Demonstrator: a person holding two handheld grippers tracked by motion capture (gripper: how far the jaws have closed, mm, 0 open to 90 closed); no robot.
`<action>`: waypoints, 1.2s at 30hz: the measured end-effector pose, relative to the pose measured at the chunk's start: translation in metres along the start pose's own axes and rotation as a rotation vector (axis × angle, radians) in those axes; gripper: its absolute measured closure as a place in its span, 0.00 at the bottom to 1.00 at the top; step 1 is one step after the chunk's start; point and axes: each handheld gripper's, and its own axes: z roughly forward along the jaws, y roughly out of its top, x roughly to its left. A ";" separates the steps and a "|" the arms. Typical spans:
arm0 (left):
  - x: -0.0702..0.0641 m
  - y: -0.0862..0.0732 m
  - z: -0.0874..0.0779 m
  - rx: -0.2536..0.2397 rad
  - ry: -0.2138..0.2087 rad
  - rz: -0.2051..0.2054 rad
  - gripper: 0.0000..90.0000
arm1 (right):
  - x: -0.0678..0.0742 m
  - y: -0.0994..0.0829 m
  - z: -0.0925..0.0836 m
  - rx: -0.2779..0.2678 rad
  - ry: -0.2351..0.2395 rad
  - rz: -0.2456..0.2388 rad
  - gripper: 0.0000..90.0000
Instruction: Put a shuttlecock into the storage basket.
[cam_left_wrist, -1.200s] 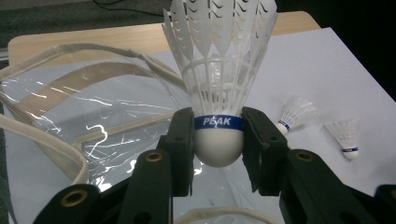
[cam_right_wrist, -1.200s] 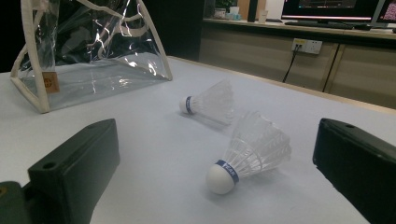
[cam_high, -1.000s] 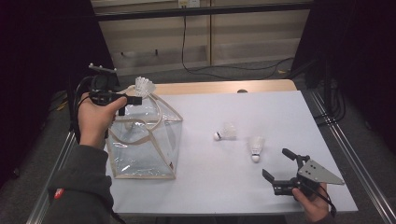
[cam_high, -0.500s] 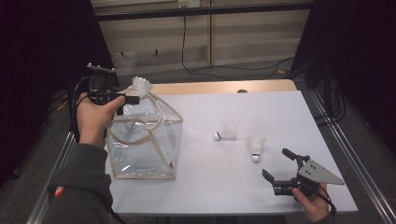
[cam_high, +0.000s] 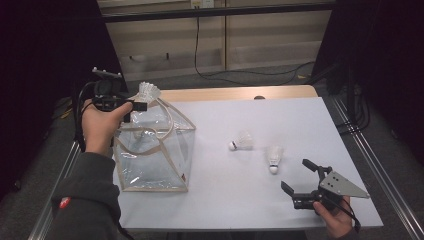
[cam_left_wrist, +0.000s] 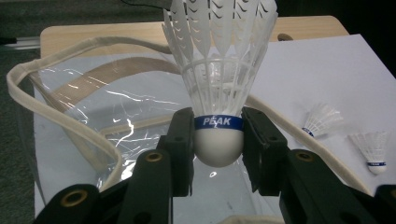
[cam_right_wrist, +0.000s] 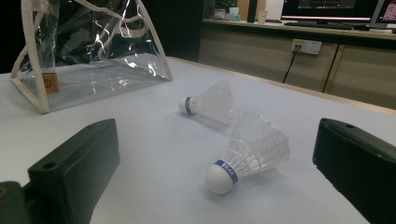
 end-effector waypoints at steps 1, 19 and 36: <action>0.000 0.000 0.000 -0.003 0.000 -0.005 0.73 | 0.000 0.000 0.000 0.000 0.000 0.000 0.00; 0.015 -0.006 0.008 -0.008 0.048 -0.046 0.73 | 0.000 0.000 0.000 0.003 0.000 -0.001 0.00; 0.013 -0.009 0.013 0.011 0.033 -0.022 0.64 | 0.000 0.000 -0.001 0.000 0.001 -0.004 0.00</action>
